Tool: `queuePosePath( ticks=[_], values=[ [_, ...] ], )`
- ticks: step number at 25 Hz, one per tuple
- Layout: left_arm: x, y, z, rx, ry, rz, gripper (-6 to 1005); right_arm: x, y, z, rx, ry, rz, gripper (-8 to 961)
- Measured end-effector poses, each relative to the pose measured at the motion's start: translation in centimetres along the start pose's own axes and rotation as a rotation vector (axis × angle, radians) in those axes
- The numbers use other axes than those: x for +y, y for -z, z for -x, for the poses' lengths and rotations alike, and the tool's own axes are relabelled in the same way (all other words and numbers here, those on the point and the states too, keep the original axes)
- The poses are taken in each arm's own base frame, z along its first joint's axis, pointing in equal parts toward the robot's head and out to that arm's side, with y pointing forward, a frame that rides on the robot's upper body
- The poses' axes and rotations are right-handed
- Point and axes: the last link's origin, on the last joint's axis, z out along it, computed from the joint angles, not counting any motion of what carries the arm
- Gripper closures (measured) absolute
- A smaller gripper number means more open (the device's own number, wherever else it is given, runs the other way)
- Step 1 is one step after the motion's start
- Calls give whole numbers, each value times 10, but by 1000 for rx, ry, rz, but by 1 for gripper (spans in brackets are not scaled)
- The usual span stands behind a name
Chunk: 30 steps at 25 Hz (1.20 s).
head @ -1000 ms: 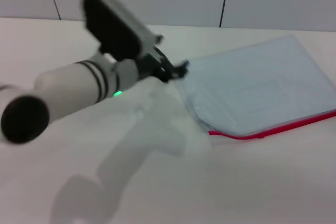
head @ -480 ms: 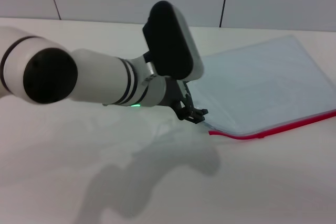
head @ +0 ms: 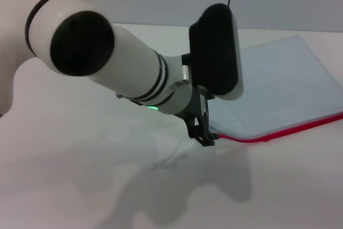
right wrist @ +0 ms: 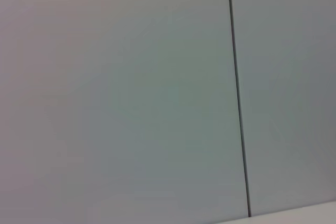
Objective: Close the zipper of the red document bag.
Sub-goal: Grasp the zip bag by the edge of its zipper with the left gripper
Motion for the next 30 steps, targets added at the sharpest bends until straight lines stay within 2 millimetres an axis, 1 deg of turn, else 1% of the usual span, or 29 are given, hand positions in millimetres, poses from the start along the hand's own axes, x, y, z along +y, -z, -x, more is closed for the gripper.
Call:
queuePosePath(
  ticks=[5, 8, 12, 22, 30],
  values=[
    [5, 6, -10, -58, -73, -1, 111, 1, -1, 0, -1, 0, 2, 74],
    [10, 8, -10, -93, -79, 27, 111, 1, -1, 1, -1, 2, 5, 74],
    [16, 1, -5, -127, -99, 39, 111, 3, -2, 2, -2, 4, 10, 74],
    [19, -15, -3, -131, -155, -3, 112, 6, -5, 4, -8, 3, 17, 74],
    [18, -27, 1, -151, -184, -42, 112, 7, -6, 5, -10, 3, 19, 74]
  ],
)
